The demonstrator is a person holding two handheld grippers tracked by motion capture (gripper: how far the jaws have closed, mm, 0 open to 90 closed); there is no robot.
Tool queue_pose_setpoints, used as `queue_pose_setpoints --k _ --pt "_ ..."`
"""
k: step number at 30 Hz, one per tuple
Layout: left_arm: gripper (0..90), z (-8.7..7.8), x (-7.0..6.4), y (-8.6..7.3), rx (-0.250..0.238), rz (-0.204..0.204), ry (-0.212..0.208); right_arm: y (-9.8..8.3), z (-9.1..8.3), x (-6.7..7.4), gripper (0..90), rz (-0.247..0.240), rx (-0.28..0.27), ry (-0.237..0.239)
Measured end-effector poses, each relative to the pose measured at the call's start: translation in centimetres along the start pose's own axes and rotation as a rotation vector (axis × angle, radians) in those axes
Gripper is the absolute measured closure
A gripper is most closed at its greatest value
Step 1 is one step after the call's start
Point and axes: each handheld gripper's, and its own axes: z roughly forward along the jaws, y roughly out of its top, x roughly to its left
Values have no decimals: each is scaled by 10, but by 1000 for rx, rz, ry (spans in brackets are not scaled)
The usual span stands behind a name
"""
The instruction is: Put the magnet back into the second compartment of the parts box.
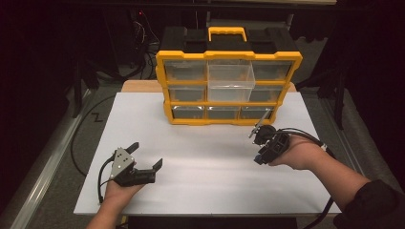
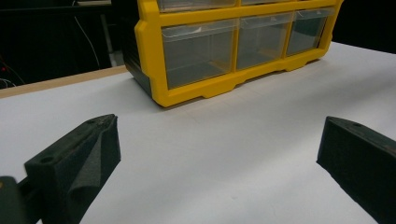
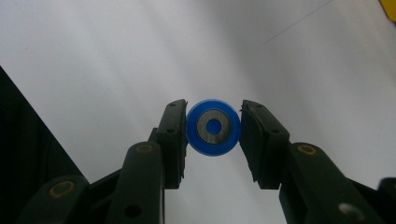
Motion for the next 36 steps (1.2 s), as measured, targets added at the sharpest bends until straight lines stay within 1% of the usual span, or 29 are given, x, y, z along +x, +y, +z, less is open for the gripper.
queue_pose_setpoints --k 5,8,10,20,22,24,26,30,33,36 --pt "0 0 0 0 -2 0 0 3 -10 -2 643 -1 7 -8" --pt "0 0 0 0 -2 0 0 5 -16 -3 643 -15 11 -13" --pt "0 0 0 0 -2 -1 0 7 -19 -3 643 -16 19 -12" --pt "0 0 1 0 -4 -3 -1 17 -36 1 643 -53 27 -10" --pt "0 0 1 0 -4 -3 -1 20 -39 1 643 -58 27 -16" --pt "0 -1 1 0 -4 -3 -1 22 -43 1 643 -61 37 -12" --pt "0 0 0 0 -7 -6 -2 24 -46 0 643 -71 45 -5" --pt "0 0 0 0 -8 -6 -1 27 -54 -3 643 -79 40 -9" --pt "0 -1 1 0 -5 -2 0 28 -61 -5 643 -69 36 -18" --pt "0 0 1 0 -7 -7 0 30 -68 -6 643 -74 34 -18"
